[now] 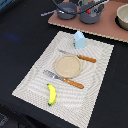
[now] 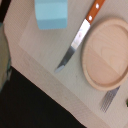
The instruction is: Interact with the objects in diverse but meaningful ways.
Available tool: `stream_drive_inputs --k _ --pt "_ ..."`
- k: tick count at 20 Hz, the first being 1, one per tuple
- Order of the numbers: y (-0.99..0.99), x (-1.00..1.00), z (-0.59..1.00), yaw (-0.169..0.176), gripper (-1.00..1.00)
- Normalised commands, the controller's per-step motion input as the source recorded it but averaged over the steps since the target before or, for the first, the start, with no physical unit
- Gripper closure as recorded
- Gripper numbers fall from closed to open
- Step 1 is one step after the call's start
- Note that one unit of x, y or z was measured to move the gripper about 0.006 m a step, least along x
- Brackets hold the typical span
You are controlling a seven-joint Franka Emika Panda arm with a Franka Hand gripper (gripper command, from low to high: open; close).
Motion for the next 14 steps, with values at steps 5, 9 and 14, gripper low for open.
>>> stream_drive_inputs --k 5,9,14 --pt "-0.62 -0.04 0.0 -0.118 -1.0" --pt "-0.61 -0.01 -0.06 -0.131 -1.0" --pt "-0.57 0.01 -0.21 -0.168 -1.0"
